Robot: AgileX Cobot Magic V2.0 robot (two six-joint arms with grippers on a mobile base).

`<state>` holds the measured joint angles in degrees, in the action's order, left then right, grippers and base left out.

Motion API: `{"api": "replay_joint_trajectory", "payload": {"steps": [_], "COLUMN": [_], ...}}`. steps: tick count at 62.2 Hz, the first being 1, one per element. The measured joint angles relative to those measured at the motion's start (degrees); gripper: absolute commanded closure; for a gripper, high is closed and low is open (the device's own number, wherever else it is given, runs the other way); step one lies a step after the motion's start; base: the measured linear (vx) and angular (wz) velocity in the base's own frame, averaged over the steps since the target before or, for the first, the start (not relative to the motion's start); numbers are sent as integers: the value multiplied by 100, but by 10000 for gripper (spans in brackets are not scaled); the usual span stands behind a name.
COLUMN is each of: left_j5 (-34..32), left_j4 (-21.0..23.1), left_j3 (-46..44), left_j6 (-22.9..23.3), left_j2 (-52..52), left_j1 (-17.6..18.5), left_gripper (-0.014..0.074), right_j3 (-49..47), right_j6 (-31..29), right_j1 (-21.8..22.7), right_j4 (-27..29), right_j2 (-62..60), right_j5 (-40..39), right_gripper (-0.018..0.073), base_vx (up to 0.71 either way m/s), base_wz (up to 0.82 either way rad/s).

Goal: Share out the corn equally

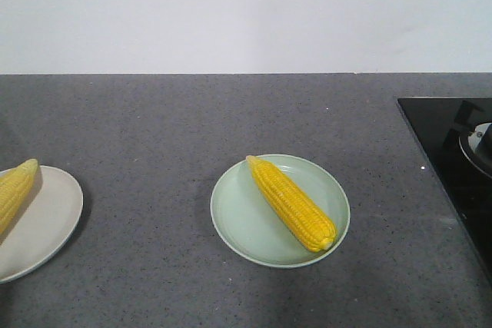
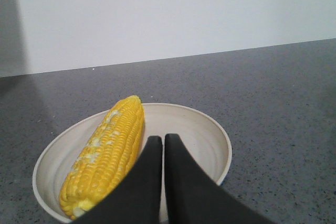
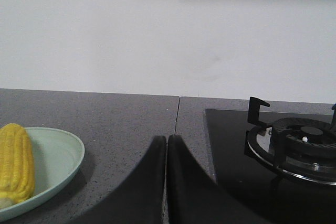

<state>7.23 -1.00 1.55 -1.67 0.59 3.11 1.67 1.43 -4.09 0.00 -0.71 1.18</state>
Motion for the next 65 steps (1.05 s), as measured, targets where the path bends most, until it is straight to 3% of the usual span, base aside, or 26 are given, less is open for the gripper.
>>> {"api": "replay_joint_trajectory", "payload": {"steps": [65], "left_j5": [0], "left_j4": [0], "left_j3": [0], "left_j6": [0], "left_j2": [0], "left_j1": [0], "left_gripper": [603], "right_j3": [0], "right_j6": [0], "right_j1": [0], "right_j4": [32], "right_j2": [0], "right_j5": [-2], "right_gripper": [561], "base_vx": [0], "base_wz": [0]}}
